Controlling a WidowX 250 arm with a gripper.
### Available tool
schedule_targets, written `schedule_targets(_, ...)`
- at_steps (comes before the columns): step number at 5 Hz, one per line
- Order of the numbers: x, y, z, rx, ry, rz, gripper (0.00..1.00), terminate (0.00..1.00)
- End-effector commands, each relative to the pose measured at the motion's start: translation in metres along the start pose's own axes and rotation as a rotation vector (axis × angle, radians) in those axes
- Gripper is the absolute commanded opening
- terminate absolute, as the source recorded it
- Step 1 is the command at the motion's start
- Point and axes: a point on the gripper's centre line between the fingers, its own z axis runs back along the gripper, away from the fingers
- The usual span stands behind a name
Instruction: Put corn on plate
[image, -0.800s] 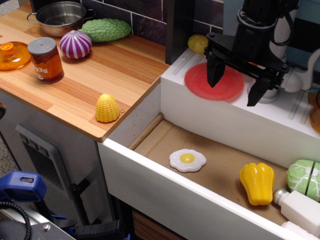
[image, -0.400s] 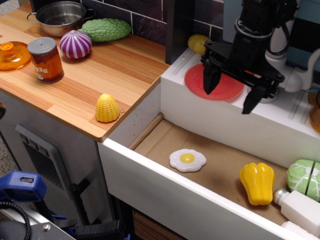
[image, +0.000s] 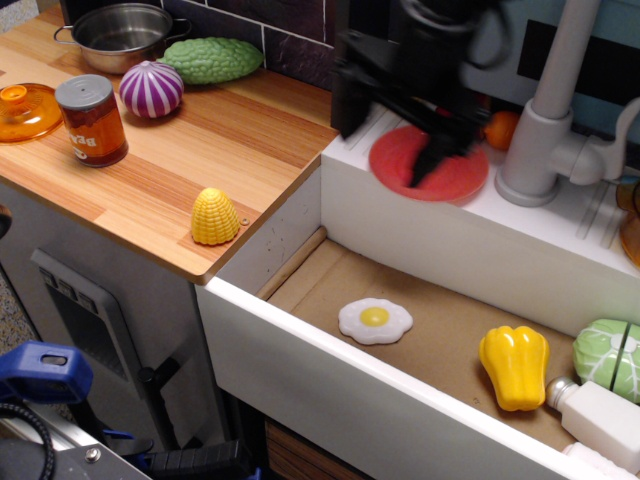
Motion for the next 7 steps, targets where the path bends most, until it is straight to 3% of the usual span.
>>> schedule_targets(1, -0.01, 0.043, 0.019, 0.029, -0.033, 0.068, 1.0, 0.0)
schedule_targets(5, -0.051, 0.069, -0.043, 0.045, -0.115, 0.103, 1.0, 0.0)
schedule_targets(7, -0.051, 0.084, -0.053, 0.09, -0.124, 0.08, 1.0, 0.0)
